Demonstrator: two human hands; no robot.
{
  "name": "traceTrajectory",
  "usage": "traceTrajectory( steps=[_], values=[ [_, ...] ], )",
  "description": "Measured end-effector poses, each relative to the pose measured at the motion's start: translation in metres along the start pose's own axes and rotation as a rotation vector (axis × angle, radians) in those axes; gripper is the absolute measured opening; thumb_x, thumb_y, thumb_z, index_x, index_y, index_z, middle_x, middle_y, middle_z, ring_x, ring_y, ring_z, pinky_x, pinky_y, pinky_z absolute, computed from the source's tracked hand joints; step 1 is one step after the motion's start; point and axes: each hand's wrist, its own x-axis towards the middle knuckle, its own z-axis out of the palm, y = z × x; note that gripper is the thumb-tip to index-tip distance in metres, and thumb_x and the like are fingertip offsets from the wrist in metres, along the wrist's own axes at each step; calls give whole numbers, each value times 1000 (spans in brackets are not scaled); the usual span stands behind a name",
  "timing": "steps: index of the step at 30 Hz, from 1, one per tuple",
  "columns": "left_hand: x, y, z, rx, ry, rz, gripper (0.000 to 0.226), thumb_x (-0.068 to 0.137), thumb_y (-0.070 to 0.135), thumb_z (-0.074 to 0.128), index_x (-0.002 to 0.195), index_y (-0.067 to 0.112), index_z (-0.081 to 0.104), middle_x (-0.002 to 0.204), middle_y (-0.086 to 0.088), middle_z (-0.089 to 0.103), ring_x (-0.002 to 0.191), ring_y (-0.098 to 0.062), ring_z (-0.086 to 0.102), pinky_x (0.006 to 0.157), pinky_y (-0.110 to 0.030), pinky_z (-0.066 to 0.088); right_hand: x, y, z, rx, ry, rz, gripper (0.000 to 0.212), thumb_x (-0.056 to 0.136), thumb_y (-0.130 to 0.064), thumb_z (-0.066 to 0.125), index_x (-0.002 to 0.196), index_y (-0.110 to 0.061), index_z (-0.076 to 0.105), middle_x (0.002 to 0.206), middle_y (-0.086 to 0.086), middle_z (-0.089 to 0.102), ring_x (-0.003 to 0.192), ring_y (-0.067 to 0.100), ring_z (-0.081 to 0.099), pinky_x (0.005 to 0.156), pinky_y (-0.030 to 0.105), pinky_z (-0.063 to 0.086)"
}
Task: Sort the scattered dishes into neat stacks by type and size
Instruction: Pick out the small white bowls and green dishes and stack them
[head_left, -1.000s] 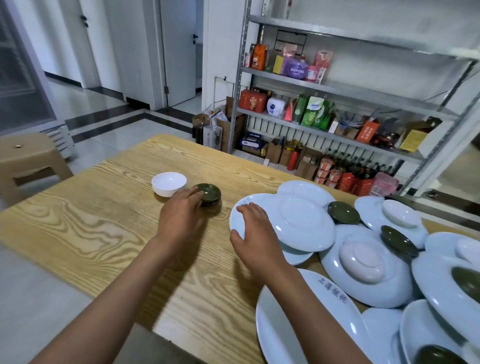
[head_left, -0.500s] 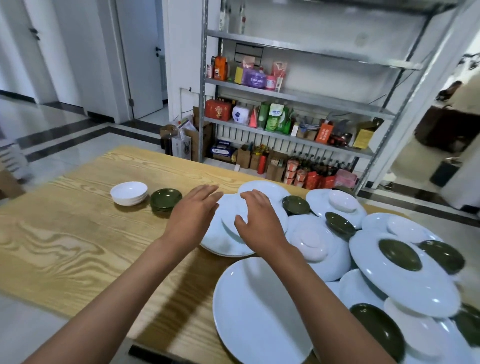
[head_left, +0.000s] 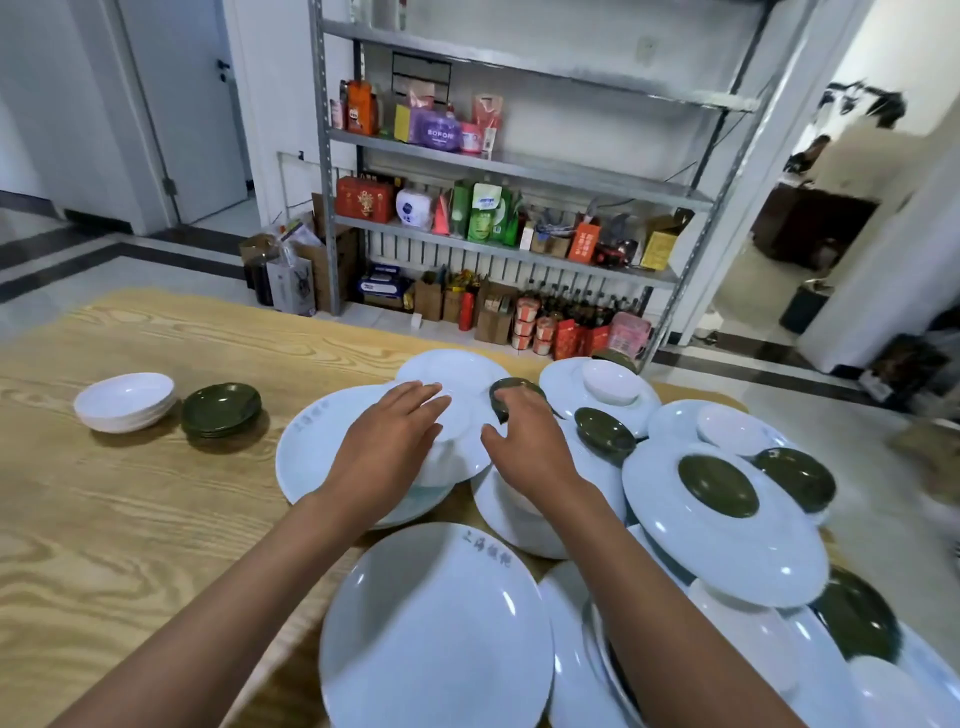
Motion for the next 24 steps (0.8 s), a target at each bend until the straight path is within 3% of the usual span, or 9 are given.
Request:
traceTrajectory(
  steps=[4,7,13,16,24],
  values=[
    [8,0,15,-28,-20,0,33,89,8,62,122,11,64,131,-7,59,124,-28,52,98,-40,43,28,15,0,-36,-5,50,20,86,-16,55,103,-6,59,108,10,57,106,28,49,83,34,42],
    [11,-6,21,-24,-27,10,33,88,7,64,120,12,64,129,-6,60,123,-27,53,98,-40,44,53,24,5,-100,-38,55,4,80,-12,49,77,-10,50,87,8,54,92,30,51,69,32,36],
    [21,-15,33,-46,-36,-28,32,90,6,60,121,12,64,130,-5,60,123,-26,51,100,-37,41,84,35,14,-150,-175,146,15,82,-8,46,82,-10,61,91,11,60,86,32,56,67,31,44],
    [21,-21,37,-46,-47,-29,31,90,7,60,121,13,63,129,-4,60,123,-25,51,100,-35,41,90,35,22,-141,-235,201,14,77,-5,47,69,-12,56,81,9,60,78,31,57,62,29,42],
    [27,-28,36,-84,-65,-70,31,92,9,57,122,12,62,132,-4,58,125,-25,49,101,-38,41,93,35,24,-170,-272,235,19,77,2,52,63,-9,46,65,3,48,64,25,50,55,29,42]
  ],
)
